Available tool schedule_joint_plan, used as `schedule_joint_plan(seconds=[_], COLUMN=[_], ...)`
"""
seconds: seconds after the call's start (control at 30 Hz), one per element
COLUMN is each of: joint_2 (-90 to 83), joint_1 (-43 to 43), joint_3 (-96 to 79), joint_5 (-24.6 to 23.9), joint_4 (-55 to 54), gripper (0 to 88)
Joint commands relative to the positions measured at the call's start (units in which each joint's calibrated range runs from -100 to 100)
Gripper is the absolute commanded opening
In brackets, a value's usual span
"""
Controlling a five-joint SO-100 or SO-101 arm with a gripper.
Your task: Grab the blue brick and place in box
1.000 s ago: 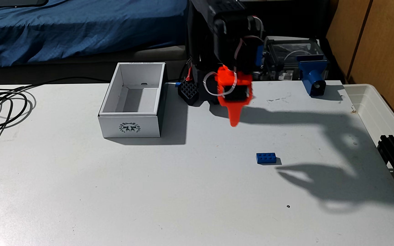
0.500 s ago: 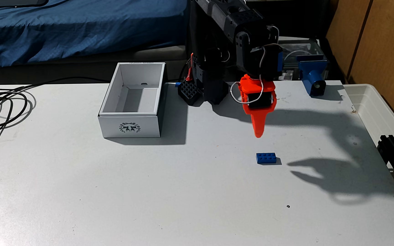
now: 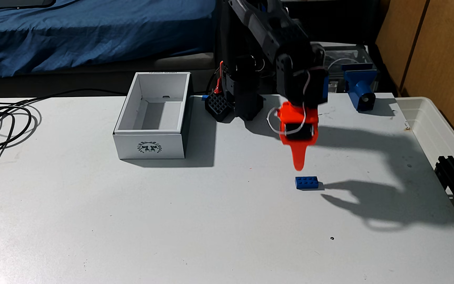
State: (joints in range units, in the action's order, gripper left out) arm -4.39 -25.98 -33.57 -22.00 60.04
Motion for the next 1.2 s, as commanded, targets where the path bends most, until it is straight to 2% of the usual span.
schedule_joint_plan(seconds=[0.0,0.93,1.17], joint_2=[2.49,6.80,6.89], joint_1=[-0.77,-5.00,-4.85], joint_3=[1.98,7.40,5.98], joint_5=[-0.39,0.30,0.35], joint_4=[-1.74,-2.09,-2.00], gripper=[6.6,7.0,19.8])
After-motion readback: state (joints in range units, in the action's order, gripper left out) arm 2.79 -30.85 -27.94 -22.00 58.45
